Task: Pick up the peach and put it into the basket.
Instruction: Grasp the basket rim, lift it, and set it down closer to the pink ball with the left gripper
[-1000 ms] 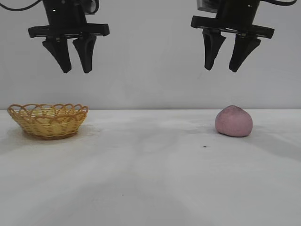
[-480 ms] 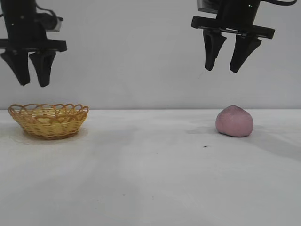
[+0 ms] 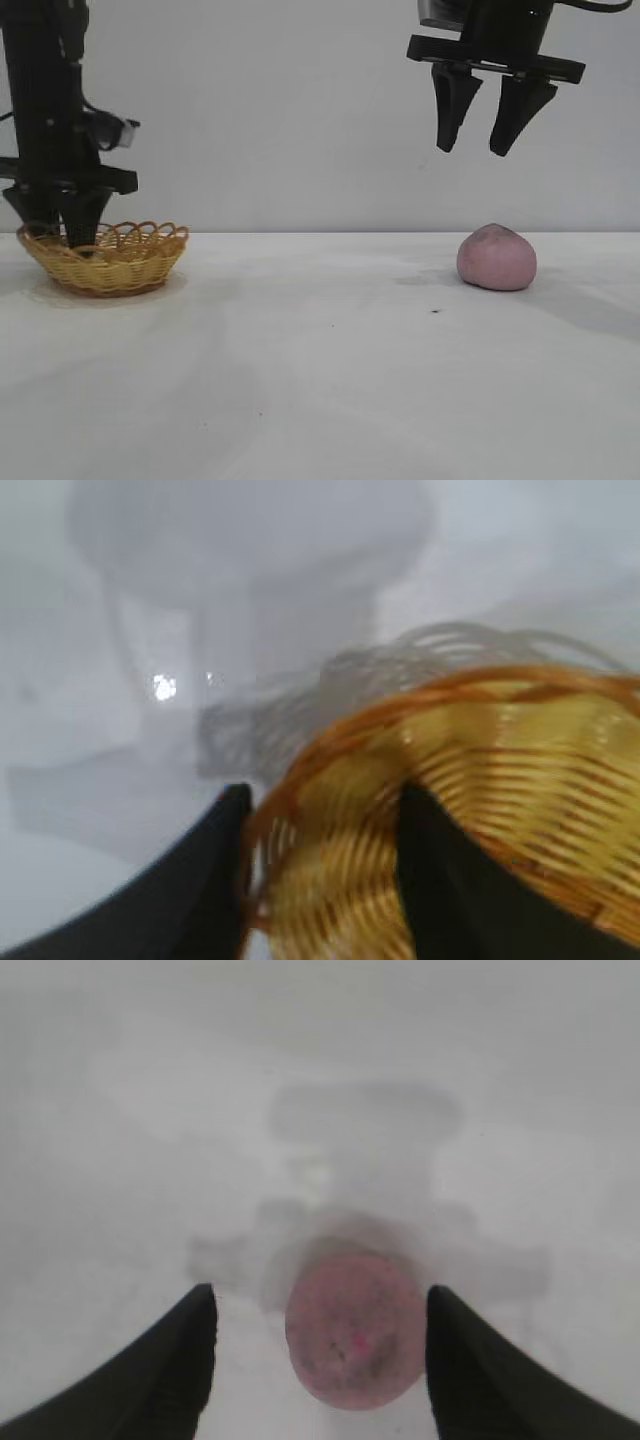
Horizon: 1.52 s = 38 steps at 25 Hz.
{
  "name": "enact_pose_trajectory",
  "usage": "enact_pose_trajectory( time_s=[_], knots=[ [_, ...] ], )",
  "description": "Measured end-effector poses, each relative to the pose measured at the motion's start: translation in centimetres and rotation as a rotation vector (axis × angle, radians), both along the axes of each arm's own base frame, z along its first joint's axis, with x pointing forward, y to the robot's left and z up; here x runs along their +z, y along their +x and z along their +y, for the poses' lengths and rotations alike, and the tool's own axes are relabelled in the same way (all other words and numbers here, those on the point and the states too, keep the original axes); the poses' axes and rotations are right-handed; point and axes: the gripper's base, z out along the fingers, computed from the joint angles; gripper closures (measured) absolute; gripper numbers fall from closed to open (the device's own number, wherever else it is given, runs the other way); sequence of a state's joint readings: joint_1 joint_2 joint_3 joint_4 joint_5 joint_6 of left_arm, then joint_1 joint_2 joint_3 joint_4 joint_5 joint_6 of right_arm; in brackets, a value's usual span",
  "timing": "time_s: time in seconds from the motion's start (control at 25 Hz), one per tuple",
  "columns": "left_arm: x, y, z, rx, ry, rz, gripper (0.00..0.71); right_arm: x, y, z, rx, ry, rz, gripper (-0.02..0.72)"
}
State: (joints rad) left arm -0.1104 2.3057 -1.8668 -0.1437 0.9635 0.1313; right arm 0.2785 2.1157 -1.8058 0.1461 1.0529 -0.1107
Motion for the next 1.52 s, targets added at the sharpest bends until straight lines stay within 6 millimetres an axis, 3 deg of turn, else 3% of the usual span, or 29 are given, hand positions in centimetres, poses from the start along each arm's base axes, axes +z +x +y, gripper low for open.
enact_pose_trajectory(
  time_s=[0.04, 0.08, 0.2, 0.32, 0.44, 0.52, 0.6, 0.92, 0.96, 1.04, 1.24, 1.32, 1.48, 1.52],
  knots=[
    [0.6, -0.2, -0.5, 0.022, -0.061, -0.002, 0.651, 0.0, 0.0, 0.0, 0.002, -0.001, 0.000, 0.277],
    [1.3, -0.5, -0.9, 0.046, -0.129, -0.008, 0.710, 0.0, 0.0, 0.0, 0.002, -0.001, 0.000, 0.277],
    [2.7, -2.3, -2.0, 0.160, -0.328, -0.053, 0.710, 0.0, 0.0, 0.0, 0.002, -0.001, 0.000, 0.277],
    [2.5, -6.4, -3.0, 0.288, -0.493, -0.069, 0.710, 0.0, 0.0, 0.0, 0.004, -0.003, -0.001, 0.277],
    [0.5, -12.3, -4.7, 0.343, -0.547, -0.058, 0.710, -0.1, 0.0, 0.0, 0.004, -0.004, 0.001, 0.277],
    [-0.4, -14.9, -5.7, 0.364, -0.542, -0.067, 0.710, -0.1, 0.0, 0.0, 0.003, 0.000, 0.000, 0.277],
    [-1.3, -16.2, -6.2, 0.362, -0.521, -0.057, 0.710, -0.1, 0.1, 0.0, 0.003, 0.001, -0.002, 0.277],
    [-3.9, -16.8, -7.0, 0.403, -0.502, 0.007, 0.710, -0.4, 0.1, 0.0, 0.002, 0.000, 0.002, 0.277],
    [-4.1, -16.8, -7.1, 0.402, -0.505, 0.018, 0.651, -0.5, 0.1, 0.1, 0.002, 0.000, 0.004, 0.277],
    [-4.2, -16.9, -7.2, 0.393, -0.512, 0.032, 0.651, -0.5, 0.1, 0.1, 0.002, 0.000, 0.004, 0.277],
    [-3.8, -17.1, -7.4, 0.350, -0.523, 0.035, 0.340, -0.4, 0.2, 0.1, 0.003, 0.000, 0.000, 0.277],
    [-2.8, -17.2, -7.4, 0.324, -0.531, 0.013, 0.256, -0.4, 0.2, 0.1, 0.003, 0.001, -0.004, 0.277],
    [-0.6, -17.1, -6.3, 0.294, -0.552, -0.040, 0.252, -0.4, 0.2, 0.1, 0.002, 0.003, -0.005, 0.277],
    [-0.2, -17.0, -5.7, 0.307, -0.552, -0.055, 0.210, -0.4, 0.2, 0.1, 0.002, 0.004, -0.005, 0.277]
  ],
)
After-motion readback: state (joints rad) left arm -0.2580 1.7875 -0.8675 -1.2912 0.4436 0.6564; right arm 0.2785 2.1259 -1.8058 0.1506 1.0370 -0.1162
